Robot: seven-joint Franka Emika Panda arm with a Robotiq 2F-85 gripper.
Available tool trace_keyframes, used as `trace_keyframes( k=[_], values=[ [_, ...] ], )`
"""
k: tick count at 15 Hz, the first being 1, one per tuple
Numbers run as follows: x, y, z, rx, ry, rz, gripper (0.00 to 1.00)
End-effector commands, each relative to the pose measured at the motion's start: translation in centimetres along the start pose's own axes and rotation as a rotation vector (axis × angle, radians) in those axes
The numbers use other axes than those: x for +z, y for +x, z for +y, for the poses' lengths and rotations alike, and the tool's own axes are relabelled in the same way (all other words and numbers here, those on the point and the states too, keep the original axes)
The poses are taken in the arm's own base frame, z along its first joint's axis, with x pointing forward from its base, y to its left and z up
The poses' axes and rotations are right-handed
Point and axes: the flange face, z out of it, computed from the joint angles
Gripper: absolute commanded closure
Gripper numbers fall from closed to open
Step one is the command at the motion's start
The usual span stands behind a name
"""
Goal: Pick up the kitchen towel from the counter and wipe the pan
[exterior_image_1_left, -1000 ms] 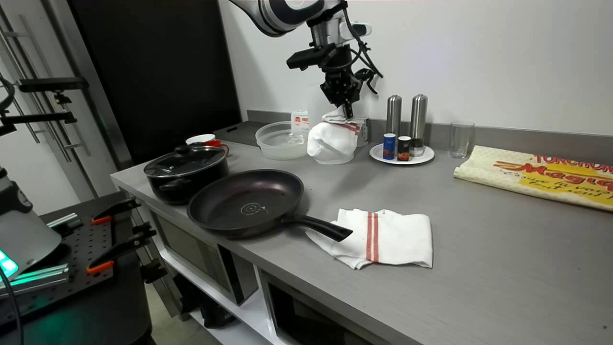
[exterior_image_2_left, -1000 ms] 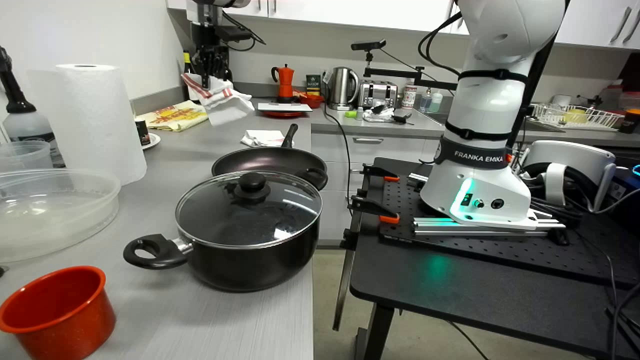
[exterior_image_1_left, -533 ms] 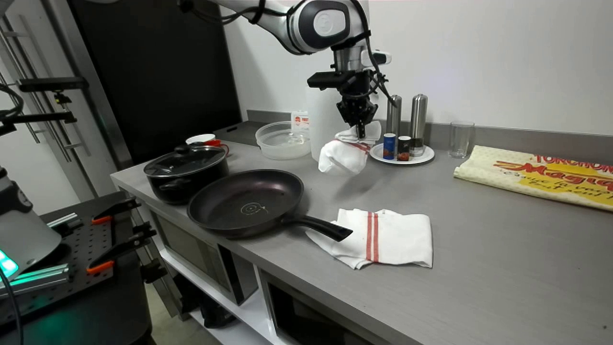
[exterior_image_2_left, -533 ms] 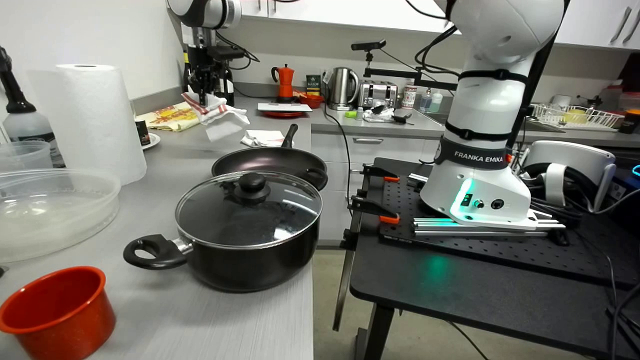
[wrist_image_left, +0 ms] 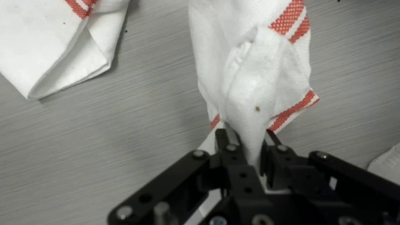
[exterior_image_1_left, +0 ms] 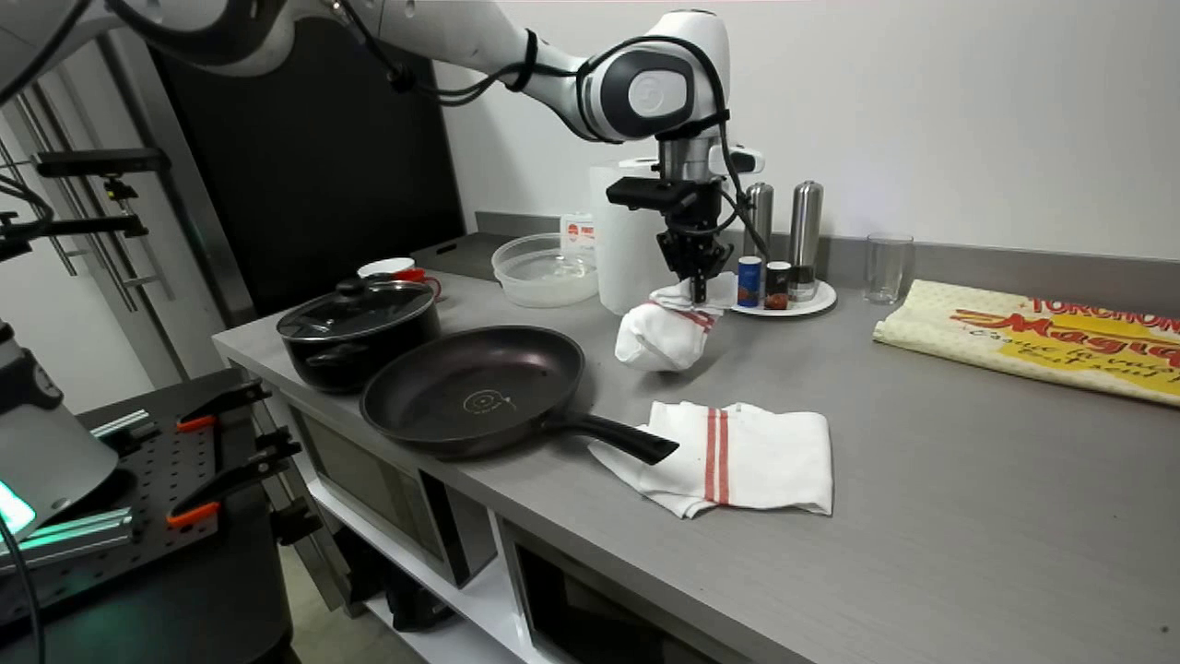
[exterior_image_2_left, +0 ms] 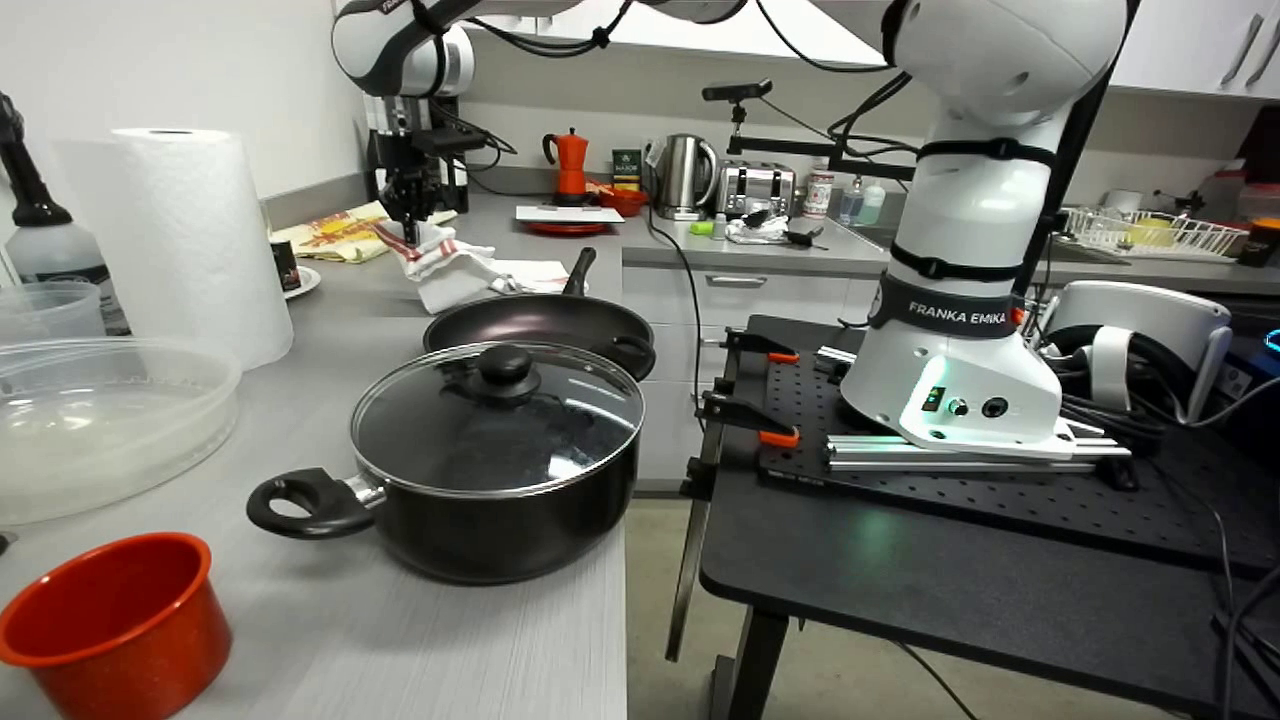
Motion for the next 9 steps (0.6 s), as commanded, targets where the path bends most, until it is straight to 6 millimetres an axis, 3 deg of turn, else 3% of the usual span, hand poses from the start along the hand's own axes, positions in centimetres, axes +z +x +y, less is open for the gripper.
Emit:
trace_keyframes(
  k=[1, 9],
  values=[
    [0.8, 0.8, -0.1, 0.016, 0.020, -0.009, 0.96],
    [3.8, 0.4, -0.4, 0.001, 0.033, -0.031, 0.96]
  ],
)
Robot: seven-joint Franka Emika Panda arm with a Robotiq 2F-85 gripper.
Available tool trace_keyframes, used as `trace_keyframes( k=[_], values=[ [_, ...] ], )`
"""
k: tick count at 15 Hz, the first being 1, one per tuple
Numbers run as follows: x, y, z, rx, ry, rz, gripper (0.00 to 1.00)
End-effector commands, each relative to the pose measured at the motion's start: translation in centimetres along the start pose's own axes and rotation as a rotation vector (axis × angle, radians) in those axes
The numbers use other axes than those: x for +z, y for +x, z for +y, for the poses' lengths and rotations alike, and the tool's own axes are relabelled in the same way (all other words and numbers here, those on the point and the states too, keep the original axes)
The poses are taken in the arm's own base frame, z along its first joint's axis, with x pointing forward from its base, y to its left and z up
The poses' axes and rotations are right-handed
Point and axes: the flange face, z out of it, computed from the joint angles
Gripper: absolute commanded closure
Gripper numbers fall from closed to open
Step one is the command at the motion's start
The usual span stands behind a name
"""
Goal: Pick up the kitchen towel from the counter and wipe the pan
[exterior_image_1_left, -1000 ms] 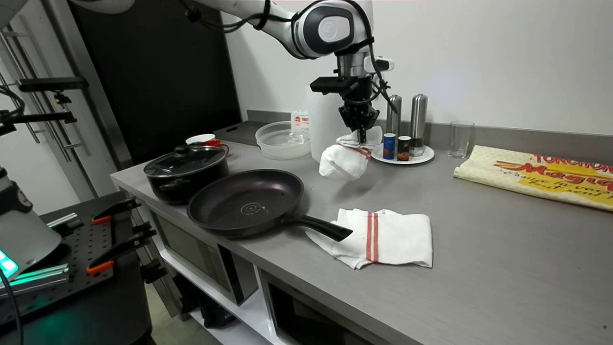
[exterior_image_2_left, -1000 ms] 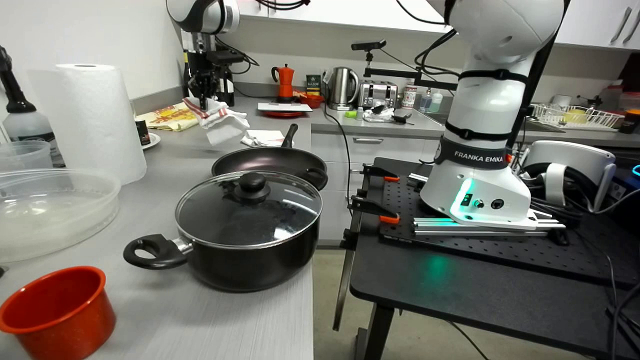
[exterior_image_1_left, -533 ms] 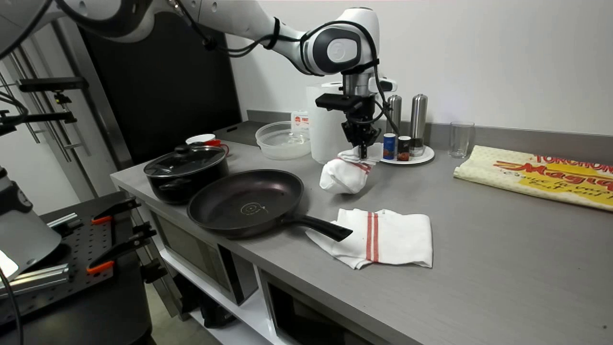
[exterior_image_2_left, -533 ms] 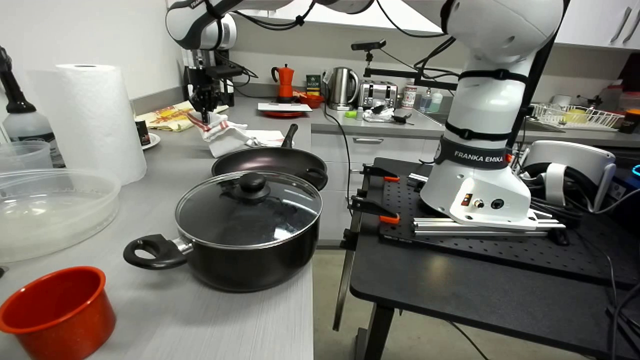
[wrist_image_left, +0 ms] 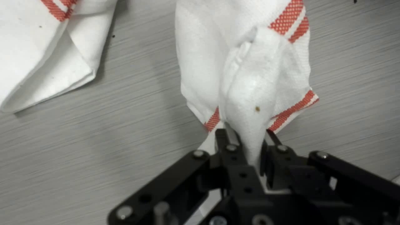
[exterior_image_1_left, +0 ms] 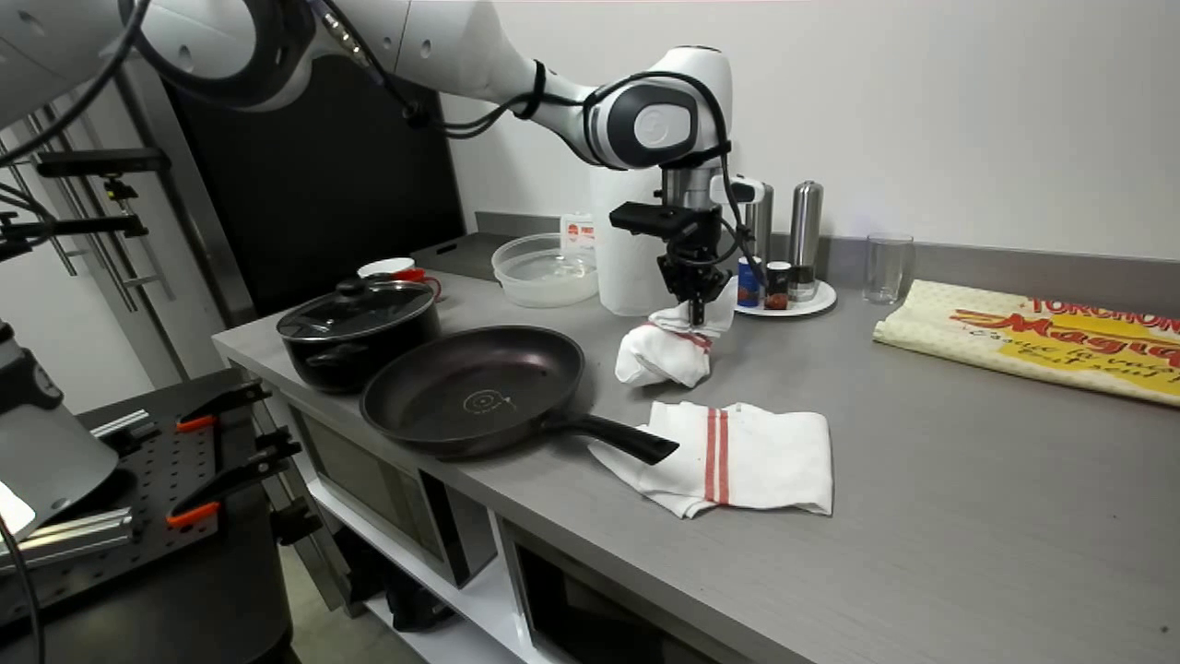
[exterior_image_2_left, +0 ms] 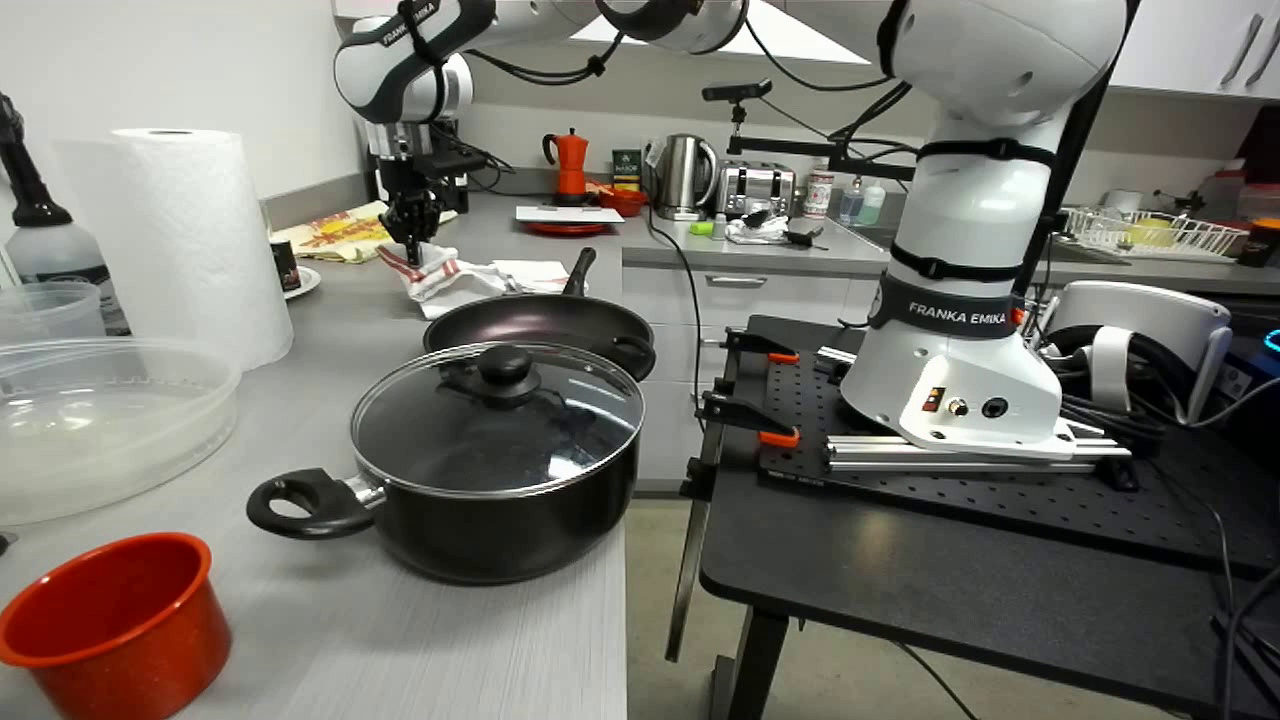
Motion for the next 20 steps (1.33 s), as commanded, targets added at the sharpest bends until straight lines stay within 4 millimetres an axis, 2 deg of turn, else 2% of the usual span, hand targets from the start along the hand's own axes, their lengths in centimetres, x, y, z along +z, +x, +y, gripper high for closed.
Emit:
trace_keyframes(
  k=[1, 11, 16, 17, 18, 20],
  values=[
    [0.8, 0.0, -0.3, -0.003, 0.028, -0.009, 0.96],
    [4.1, -1.7, 0.4, -0.028, 0.027, -0.031, 0.96],
    [4.8, -2.1, 0.6, -0.032, 0.024, -0.024, 0.96],
    [4.8, -2.1, 0.6, -0.033, 0.025, -0.023, 0.59],
    [4.8, -2.1, 0.6, -0.034, 0.025, -0.021, 0.58],
    [4.8, -2.2, 0.6, -0.035, 0.026, -0.017, 0.44]
  ],
)
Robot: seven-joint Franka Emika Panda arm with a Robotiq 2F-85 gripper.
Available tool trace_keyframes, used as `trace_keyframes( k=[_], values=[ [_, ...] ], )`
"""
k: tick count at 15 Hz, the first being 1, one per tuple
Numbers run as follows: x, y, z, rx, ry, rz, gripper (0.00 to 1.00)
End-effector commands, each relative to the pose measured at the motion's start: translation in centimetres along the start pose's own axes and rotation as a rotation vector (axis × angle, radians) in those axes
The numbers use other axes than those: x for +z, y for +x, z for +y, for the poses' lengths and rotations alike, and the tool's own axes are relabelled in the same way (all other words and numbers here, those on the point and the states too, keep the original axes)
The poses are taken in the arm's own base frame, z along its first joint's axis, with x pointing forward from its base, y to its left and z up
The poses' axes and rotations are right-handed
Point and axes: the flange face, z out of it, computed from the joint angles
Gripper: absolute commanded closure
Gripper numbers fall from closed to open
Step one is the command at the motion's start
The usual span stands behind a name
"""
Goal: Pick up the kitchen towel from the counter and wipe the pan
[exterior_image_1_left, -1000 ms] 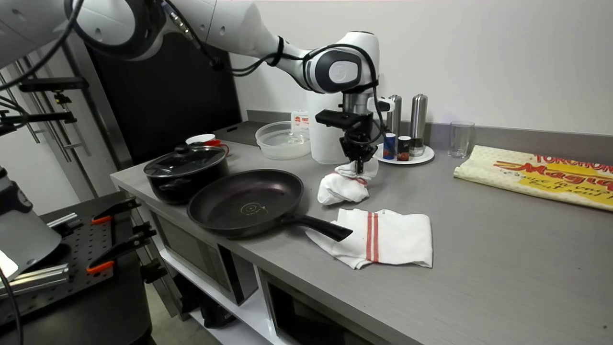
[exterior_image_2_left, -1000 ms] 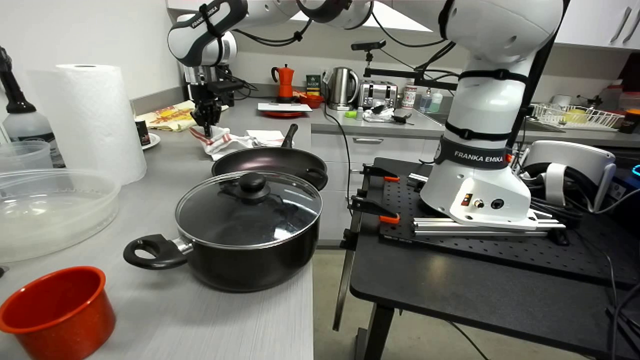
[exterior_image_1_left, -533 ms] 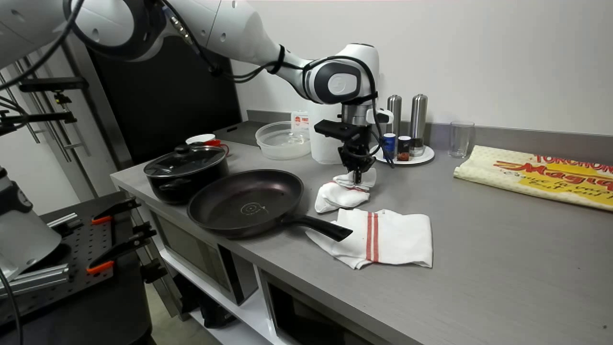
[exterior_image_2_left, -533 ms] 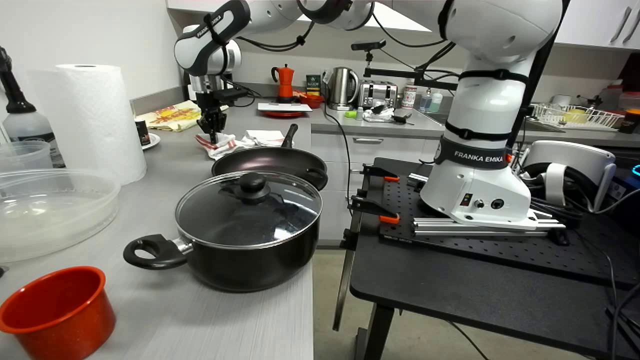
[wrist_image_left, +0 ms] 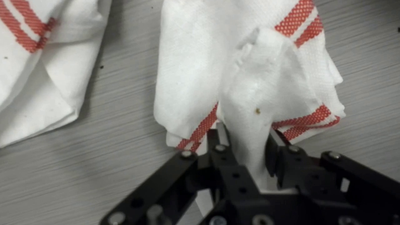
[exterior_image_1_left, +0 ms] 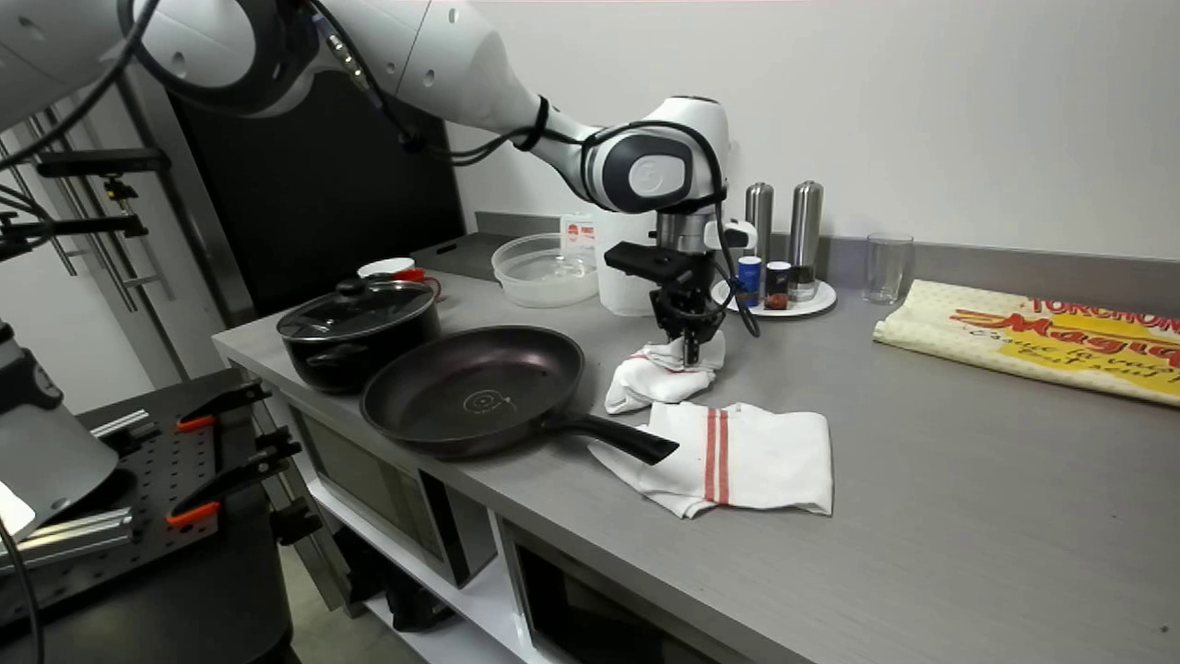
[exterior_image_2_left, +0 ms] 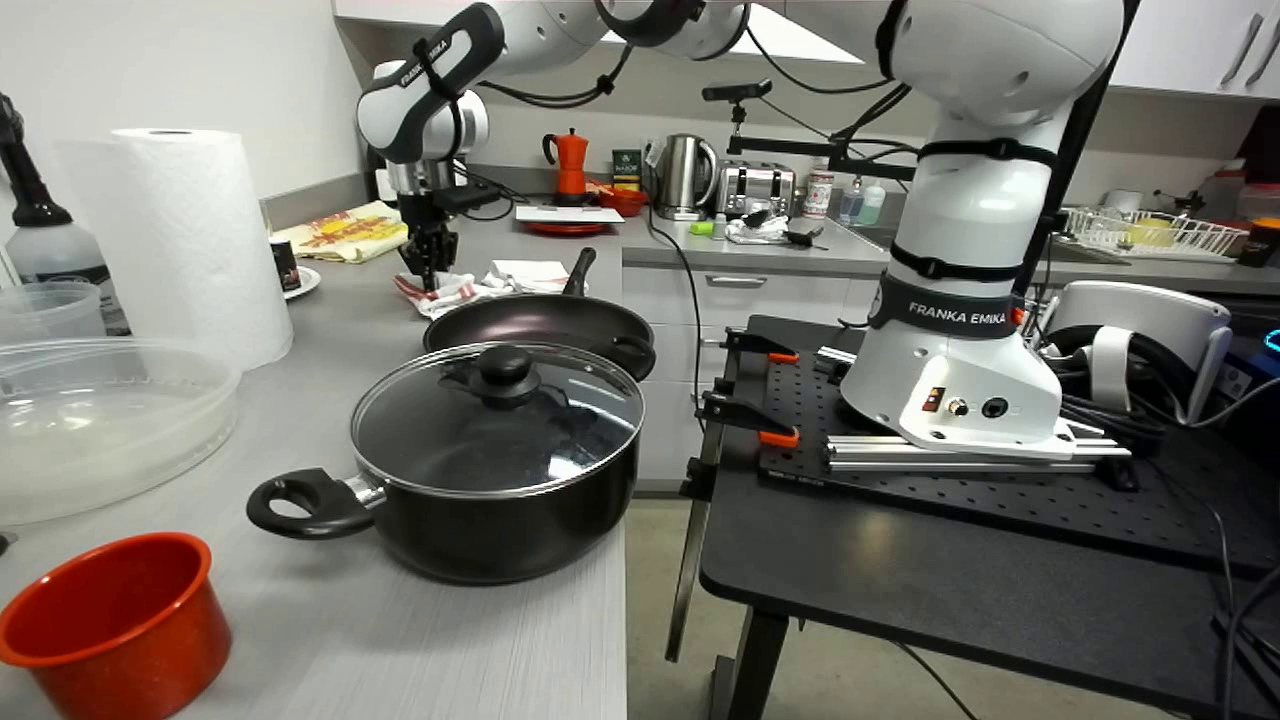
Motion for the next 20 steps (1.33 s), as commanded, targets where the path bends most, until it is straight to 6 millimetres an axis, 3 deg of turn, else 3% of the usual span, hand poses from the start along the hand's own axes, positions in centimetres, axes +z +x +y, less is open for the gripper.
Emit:
trace_keyframes(
  k=[1, 6, 7, 10, 16, 17, 20],
  values=[
    [-0.3, -0.4, -0.1, -0.018, 0.012, 0.008, 0.38],
    [-0.4, -0.5, 0.0, -0.017, 0.013, 0.017, 0.02],
    [-0.7, -0.5, 0.0, -0.018, 0.010, 0.026, 0.00],
    [-2.3, -0.8, -0.7, -0.039, 0.009, 0.056, 0.00],
    [-9.0, -2.7, -3.2, -0.113, 0.001, 0.146, 0.00],
    [-6.9, -0.7, -2.0, -0.075, -0.007, 0.139, 0.00],
    [-9.1, -1.7, -2.8, -0.094, -0.006, 0.140, 0.00]
  ],
)
